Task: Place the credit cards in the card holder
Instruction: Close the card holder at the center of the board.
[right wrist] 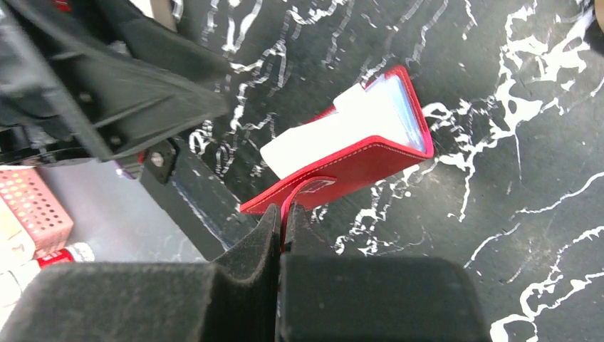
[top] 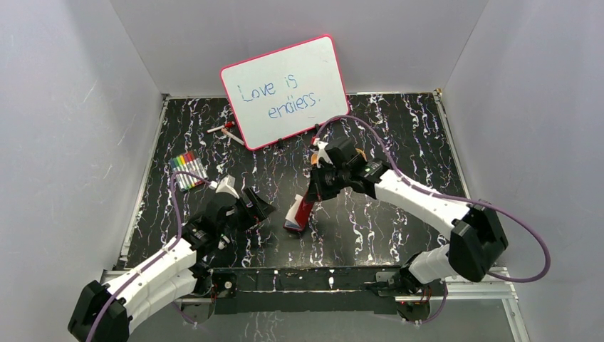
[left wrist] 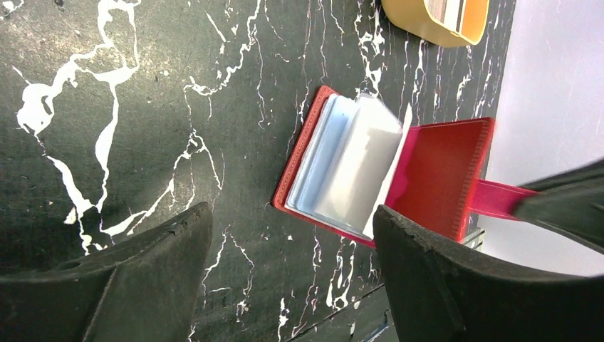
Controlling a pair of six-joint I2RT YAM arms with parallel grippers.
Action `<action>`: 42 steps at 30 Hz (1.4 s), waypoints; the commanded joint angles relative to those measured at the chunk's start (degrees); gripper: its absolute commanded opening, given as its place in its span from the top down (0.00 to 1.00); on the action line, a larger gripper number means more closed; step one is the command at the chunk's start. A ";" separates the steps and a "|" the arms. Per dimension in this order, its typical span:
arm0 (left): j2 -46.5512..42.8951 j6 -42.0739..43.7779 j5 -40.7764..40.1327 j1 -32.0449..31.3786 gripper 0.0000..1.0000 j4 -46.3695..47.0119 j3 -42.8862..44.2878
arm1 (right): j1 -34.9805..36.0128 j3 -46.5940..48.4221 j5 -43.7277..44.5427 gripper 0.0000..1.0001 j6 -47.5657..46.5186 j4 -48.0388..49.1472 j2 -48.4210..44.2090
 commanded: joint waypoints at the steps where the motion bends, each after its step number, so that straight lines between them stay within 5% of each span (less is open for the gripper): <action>1: -1.39 0.62 -1.57 0.24 0.21 -0.69 0.81 | -0.02 2.60 2.23 1.00 -1.18 -2.91 3.99; 15: 3.50 1.89 2.85 0.22 0.21 3.24 0.07 | 2.22 4.48 2.54 1.00 3.12 1.96 16.02; 25: 3.89 2.38 3.24 0.24 0.21 4.12 0.32 | 3.70 6.07 -0.12 0.57 5.40 5.74 19.02; 33: 4.39 3.48 2.17 0.27 0.21 3.66 1.12 | 3.63 4.42 1.58 0.32 5.58 3.12 10.42; 42: 4.50 3.76 2.17 0.20 0.21 3.78 1.53 | -0.86 -6.62 5.45 0.31 7.83 4.15 -4.80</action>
